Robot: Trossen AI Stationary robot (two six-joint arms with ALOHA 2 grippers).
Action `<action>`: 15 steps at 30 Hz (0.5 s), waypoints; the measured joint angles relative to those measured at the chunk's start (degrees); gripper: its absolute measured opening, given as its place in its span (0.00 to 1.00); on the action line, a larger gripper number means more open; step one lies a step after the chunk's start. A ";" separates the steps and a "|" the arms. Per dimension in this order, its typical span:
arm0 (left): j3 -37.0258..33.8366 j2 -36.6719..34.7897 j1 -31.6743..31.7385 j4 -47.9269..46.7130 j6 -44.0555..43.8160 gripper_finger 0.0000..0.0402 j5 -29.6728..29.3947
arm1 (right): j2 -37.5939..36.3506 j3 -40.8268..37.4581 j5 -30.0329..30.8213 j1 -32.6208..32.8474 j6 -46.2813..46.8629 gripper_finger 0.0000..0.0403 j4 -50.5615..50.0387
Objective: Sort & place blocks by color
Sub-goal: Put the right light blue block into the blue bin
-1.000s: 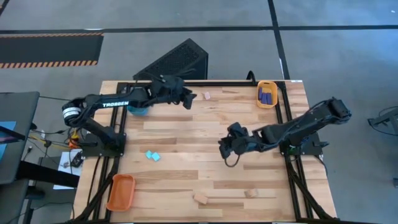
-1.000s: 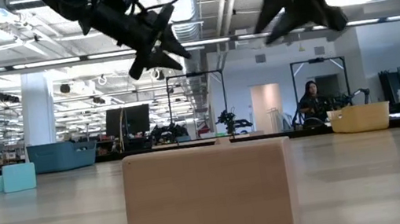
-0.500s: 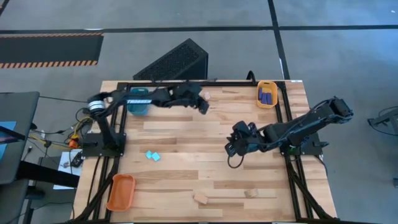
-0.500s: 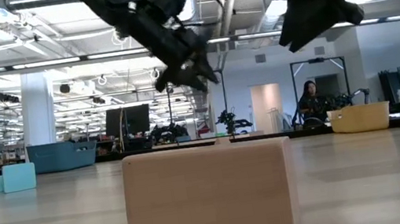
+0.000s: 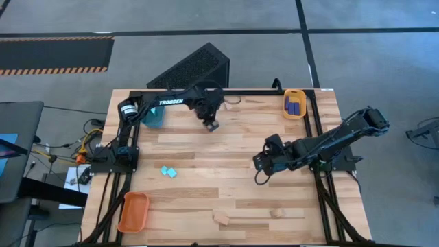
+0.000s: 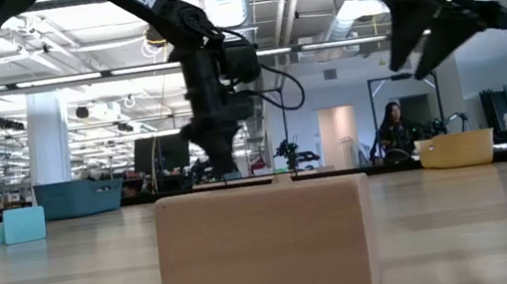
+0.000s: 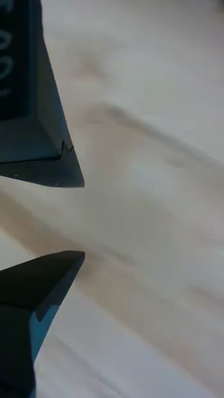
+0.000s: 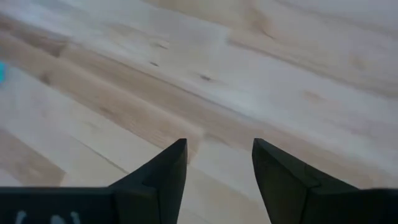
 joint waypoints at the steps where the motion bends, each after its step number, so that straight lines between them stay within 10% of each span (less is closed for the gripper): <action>1: -0.94 -0.79 -0.57 -1.03 0.50 0.40 -0.47 | 0.01 -0.03 0.00 0.59 1.72 0.51 -1.23; 15: -33.78 -30.27 -16.28 8.66 -24.96 0.39 2.13 | -0.04 -2.72 0.11 4.32 0.03 0.52 -1.51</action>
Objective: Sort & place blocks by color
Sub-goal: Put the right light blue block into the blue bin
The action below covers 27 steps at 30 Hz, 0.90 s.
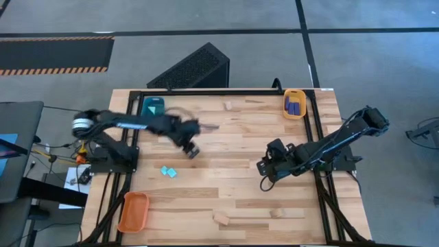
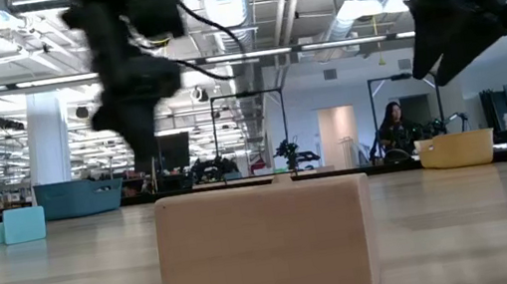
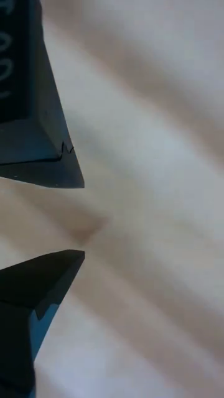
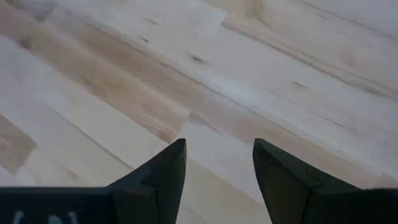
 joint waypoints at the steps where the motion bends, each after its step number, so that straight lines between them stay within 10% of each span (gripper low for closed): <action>1: -2.32 -2.09 -2.31 0.39 -2.27 0.39 0.02 | -0.02 0.00 0.21 -0.02 -1.53 0.52 0.00; 12: -14.72 -9.27 -23.24 2.49 -22.54 0.51 -1.31 | 0.00 0.00 0.15 -3.41 -14.86 0.52 9.82; 27: -22.23 -8.87 -25.58 8.81 -25.04 0.68 -2.45 | 0.14 0.00 -1.66 -3.41 -19.36 0.51 16.76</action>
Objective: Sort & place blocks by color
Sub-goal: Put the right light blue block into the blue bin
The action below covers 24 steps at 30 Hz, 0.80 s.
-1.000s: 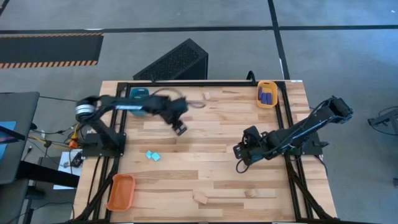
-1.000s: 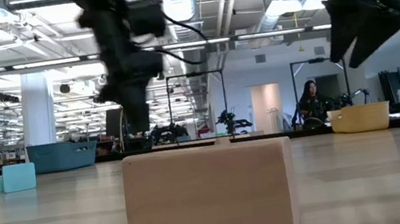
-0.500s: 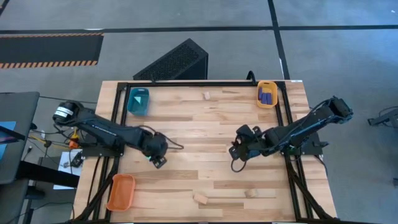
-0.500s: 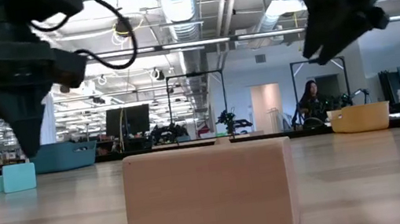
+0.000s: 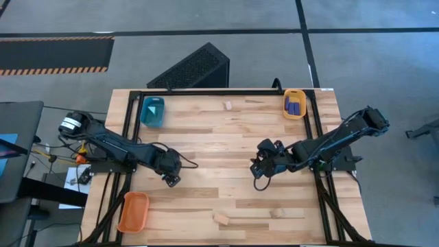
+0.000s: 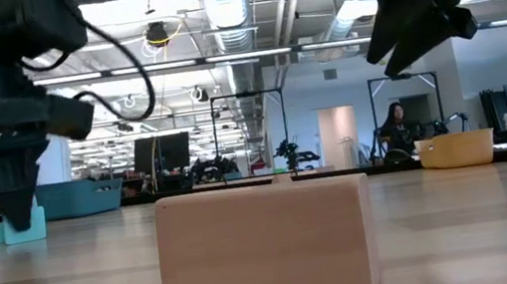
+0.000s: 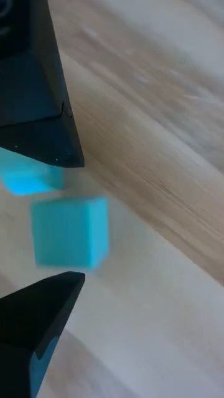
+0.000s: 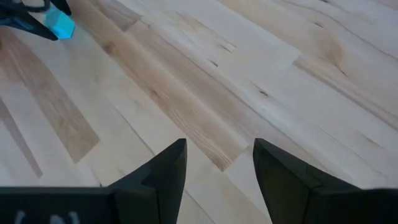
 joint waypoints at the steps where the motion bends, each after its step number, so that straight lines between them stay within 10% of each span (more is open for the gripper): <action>1: -0.55 0.12 0.02 -0.26 -0.07 0.67 0.38 | 0.00 0.00 0.00 0.02 0.59 0.51 -0.02; 13: -0.58 0.53 5.77 -0.74 9.38 0.26 1.86 | 0.02 0.00 -0.04 -0.75 1.95 0.48 2.86; 24: 5.42 0.67 27.20 -7.86 27.40 0.33 1.23 | 0.04 0.02 -0.02 -2.27 5.06 0.42 7.17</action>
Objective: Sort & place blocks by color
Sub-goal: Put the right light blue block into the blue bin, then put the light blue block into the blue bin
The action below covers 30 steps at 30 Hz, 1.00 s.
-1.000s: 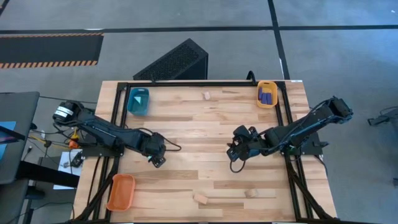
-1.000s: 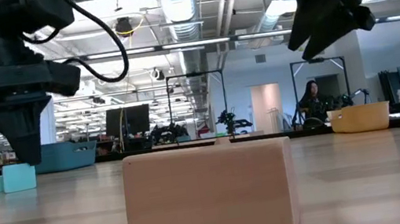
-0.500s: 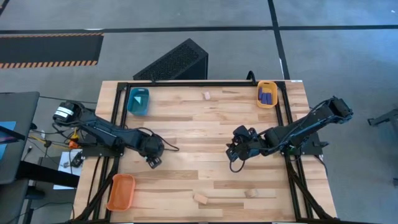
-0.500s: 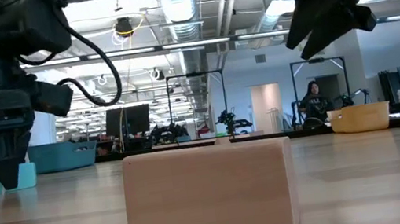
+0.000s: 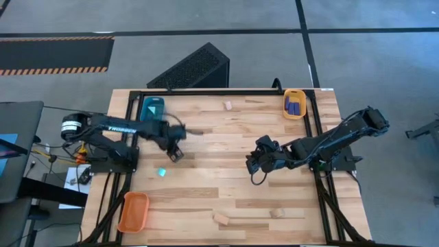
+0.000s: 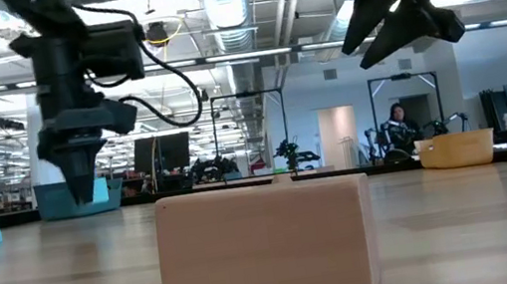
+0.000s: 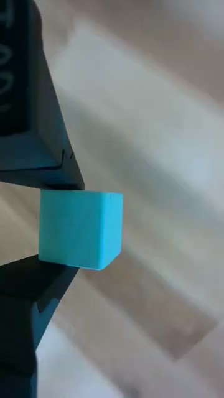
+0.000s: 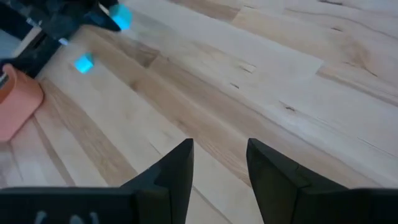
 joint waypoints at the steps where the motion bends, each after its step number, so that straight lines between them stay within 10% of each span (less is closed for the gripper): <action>1: 1.13 0.00 2.55 -1.93 1.54 0.34 -0.26 | 0.00 0.00 0.01 -0.31 0.59 0.42 -0.06; 13: 14.08 -0.09 23.49 -12.10 17.94 0.28 -16.29 | 0.00 0.00 -0.18 -3.20 3.30 0.38 -0.04; 30: 14.08 -0.11 40.12 -15.47 19.75 0.52 -8.44 | 0.00 0.00 -0.23 -4.79 2.86 0.36 -0.76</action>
